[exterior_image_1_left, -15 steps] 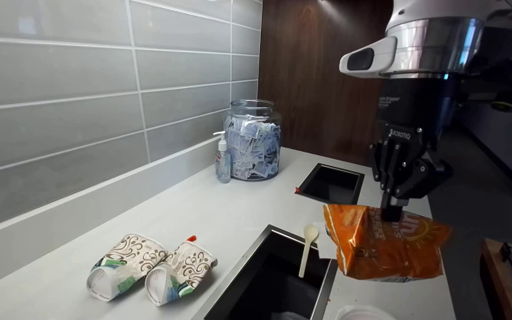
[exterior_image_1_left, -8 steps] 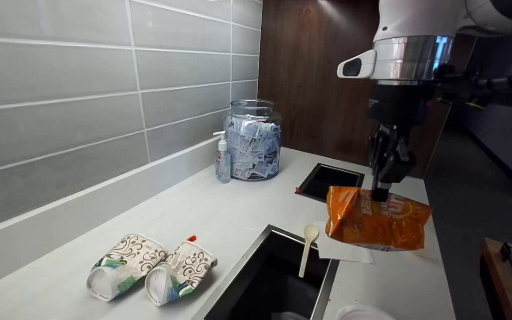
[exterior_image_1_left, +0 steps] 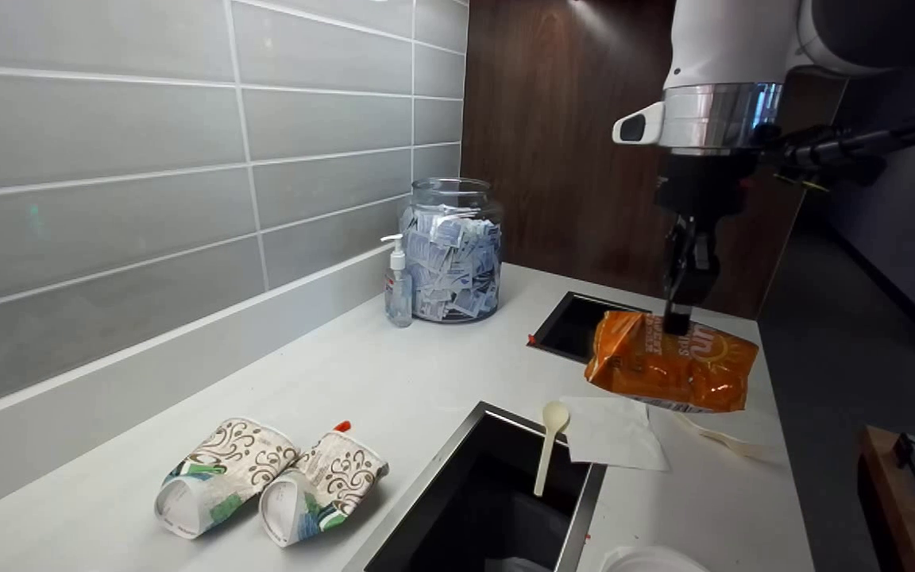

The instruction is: Put some snacks on the white plate from the pack

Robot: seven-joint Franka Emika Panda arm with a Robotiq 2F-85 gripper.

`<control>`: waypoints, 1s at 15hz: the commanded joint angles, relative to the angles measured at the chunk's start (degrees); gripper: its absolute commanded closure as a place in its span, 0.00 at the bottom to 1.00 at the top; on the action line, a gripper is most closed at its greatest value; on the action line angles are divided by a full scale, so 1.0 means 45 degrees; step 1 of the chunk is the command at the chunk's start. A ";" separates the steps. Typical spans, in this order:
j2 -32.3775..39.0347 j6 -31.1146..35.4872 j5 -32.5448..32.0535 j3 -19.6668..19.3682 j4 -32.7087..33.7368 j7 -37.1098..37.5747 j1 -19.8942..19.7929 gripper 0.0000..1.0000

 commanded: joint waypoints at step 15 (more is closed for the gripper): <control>0.0723 0.2028 -0.0845 -0.0531 -0.1851 0.0799 -0.0680 1.00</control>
